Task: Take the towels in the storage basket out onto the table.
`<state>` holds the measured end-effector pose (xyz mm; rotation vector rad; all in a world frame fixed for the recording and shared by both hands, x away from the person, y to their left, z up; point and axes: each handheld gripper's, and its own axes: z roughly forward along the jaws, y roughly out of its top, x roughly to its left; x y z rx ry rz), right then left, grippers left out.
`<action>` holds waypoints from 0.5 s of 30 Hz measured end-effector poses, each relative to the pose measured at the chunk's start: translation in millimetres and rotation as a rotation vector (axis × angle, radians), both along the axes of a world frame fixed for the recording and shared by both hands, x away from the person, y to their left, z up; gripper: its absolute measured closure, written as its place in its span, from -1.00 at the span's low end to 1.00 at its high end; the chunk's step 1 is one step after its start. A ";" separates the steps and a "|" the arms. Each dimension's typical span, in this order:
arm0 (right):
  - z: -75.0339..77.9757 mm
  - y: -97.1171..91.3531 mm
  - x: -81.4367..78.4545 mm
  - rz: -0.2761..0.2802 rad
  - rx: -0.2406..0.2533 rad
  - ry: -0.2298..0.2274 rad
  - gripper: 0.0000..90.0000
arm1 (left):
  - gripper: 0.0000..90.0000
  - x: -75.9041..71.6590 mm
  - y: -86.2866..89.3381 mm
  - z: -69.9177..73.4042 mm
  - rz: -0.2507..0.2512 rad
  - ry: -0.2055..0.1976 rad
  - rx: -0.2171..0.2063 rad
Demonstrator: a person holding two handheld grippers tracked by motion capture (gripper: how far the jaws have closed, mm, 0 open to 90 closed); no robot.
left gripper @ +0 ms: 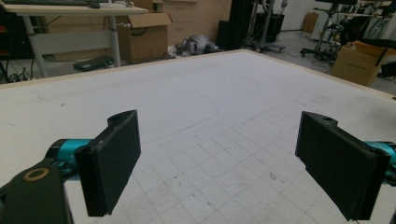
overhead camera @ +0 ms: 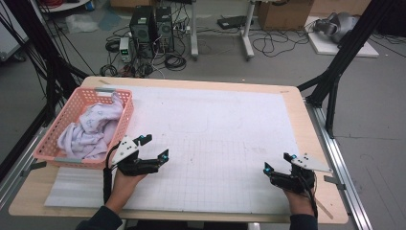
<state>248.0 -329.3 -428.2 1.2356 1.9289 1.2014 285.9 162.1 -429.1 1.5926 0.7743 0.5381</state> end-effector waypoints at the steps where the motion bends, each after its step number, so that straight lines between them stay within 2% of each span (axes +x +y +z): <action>1: -0.5 0.2 0.4 0.003 0.000 0.004 -0.66 | -0.64 0.1 0.2 0.1 0.001 -0.001 0.003; 6: -1.1 0.5 0.9 0.006 -0.001 0.006 -0.66 | -0.63 2.0 0.6 0.0 0.012 0.015 -0.008; 7: -0.9 -0.3 0.6 0.004 0.000 0.007 -0.66 | -0.57 2.1 0.7 0.2 0.014 0.018 -0.014; 9: -0.9 -1.0 1.0 0.001 0.005 0.002 -0.66 | -0.56 2.4 0.9 0.3 0.019 0.013 -0.014; 13: -1.2 -1.7 2.1 0.002 0.014 0.001 -0.66 | -0.61 3.7 0.2 -1.5 0.019 0.015 -0.006; 15: -1.6 0.4 2.5 0.011 0.004 -0.003 -0.66 | -0.63 3.4 0.4 -1.3 0.021 0.013 -0.006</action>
